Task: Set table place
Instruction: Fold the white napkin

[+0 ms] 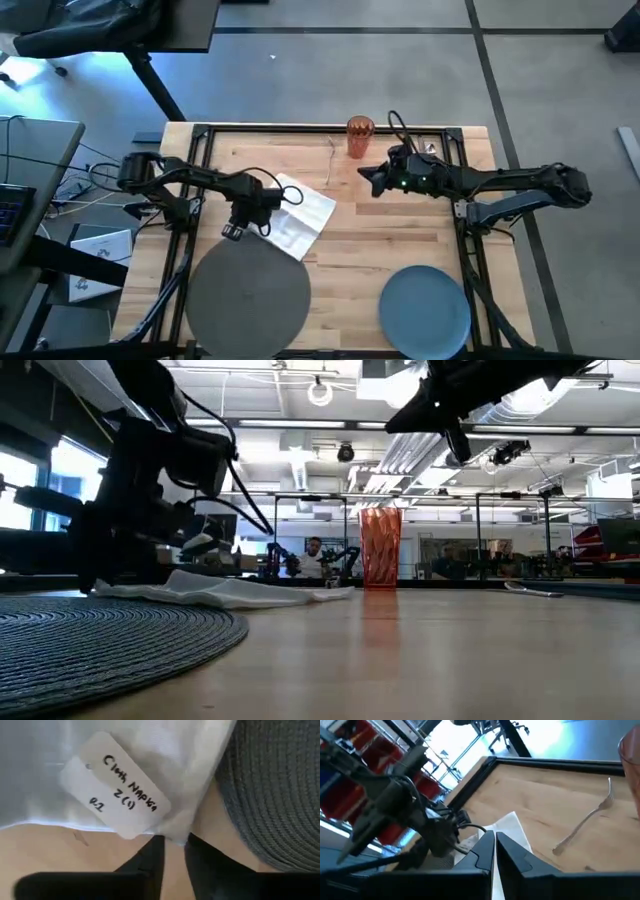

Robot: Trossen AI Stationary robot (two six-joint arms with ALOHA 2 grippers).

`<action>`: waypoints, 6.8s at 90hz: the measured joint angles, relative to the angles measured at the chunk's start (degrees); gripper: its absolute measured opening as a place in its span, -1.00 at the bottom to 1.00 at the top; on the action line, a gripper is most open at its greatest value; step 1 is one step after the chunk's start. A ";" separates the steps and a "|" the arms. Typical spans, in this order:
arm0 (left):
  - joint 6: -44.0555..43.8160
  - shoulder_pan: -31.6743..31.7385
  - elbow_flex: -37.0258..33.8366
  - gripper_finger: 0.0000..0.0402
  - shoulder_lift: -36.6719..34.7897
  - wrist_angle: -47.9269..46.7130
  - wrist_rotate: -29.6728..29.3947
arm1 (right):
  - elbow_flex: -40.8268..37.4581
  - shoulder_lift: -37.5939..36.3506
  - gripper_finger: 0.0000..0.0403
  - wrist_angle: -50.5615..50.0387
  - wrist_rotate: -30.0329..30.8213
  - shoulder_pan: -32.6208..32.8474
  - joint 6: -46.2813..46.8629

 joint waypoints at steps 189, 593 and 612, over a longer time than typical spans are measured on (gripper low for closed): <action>-30.00 1.88 59.08 -1.00 -5.45 -9.53 -3.64 | -0.07 -0.02 -1.00 -2.71 -5.96 1.02 -9.33; -33.08 -4.24 66.87 -0.34 6.64 -20.74 -3.35 | -4.55 9.97 -1.00 -38.17 -15.51 36.89 -28.86; -32.88 -4.24 66.87 -0.34 6.64 -20.68 -3.35 | -2.89 9.94 -1.00 -40.77 -16.54 35.17 -25.42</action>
